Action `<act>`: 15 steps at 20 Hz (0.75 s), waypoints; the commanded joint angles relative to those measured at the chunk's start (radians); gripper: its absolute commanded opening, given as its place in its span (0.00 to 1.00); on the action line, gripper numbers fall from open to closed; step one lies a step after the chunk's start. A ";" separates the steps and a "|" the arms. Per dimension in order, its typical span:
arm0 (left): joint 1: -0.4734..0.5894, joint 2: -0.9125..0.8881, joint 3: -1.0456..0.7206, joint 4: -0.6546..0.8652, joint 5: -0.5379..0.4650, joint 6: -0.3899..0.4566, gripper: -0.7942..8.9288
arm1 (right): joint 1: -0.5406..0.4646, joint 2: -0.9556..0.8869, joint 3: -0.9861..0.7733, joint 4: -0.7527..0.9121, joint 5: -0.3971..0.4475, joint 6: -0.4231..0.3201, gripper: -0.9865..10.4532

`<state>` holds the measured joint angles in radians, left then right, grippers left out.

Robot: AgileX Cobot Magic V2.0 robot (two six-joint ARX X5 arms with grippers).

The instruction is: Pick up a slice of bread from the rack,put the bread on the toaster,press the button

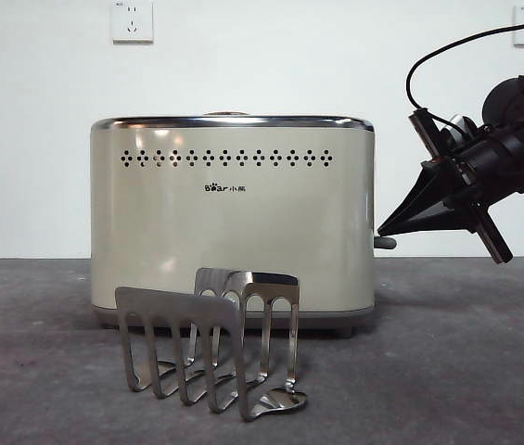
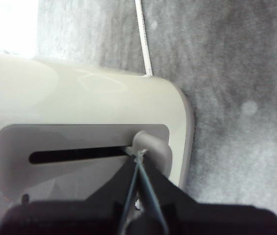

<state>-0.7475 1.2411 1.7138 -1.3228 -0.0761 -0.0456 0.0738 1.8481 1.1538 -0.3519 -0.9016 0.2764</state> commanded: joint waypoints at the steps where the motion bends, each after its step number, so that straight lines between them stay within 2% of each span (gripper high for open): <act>1: -0.001 -0.004 0.001 0.003 -0.002 0.005 0.07 | 0.005 0.034 -0.021 -0.039 0.080 -0.016 0.08; 15: -0.001 -0.004 0.001 0.003 -0.002 0.005 0.07 | 0.005 -0.200 -0.012 -0.039 0.084 -0.016 0.08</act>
<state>-0.7475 1.2411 1.7138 -1.3228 -0.0757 -0.0456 0.0784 1.6493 1.1549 -0.3943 -0.8177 0.2722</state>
